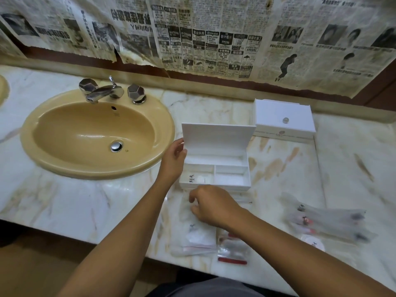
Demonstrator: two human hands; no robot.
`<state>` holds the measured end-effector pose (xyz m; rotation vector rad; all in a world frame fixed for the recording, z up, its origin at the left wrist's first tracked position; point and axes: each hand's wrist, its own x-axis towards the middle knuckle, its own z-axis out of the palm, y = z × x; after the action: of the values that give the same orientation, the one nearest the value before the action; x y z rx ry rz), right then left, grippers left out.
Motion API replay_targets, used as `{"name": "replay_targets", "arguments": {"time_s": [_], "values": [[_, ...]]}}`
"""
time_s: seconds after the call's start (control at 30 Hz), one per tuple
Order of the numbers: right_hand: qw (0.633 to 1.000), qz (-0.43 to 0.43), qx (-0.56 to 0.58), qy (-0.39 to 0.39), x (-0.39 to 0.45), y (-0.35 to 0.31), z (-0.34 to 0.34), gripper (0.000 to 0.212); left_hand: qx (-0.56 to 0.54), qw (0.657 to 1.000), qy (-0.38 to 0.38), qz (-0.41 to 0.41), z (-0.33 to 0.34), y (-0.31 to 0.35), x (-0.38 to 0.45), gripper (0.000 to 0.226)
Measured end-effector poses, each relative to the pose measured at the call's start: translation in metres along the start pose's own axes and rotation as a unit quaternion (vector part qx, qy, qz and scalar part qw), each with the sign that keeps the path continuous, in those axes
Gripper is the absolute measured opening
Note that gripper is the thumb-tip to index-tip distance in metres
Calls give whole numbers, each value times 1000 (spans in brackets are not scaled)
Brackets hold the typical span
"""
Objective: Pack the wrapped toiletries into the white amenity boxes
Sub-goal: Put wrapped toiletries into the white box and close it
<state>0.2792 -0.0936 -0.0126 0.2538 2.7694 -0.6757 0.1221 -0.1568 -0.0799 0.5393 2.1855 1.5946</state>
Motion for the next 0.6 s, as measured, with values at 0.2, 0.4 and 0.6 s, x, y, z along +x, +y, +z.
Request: {"name": "replay_targets", "arguments": {"time_s": [0.2, 0.4, 0.6], "values": [[990, -19, -72, -120, -20, 0, 38, 42, 21, 999, 39, 6, 1, 13, 0, 16], [986, -24, -103, -130, -23, -4, 39, 45, -10, 997, 80, -10, 8, 17, -5, 10], [988, -13, -109, -112, -21, -10, 30, 24, -49, 998, 40, -9, 2, 13, -15, 30]]}}
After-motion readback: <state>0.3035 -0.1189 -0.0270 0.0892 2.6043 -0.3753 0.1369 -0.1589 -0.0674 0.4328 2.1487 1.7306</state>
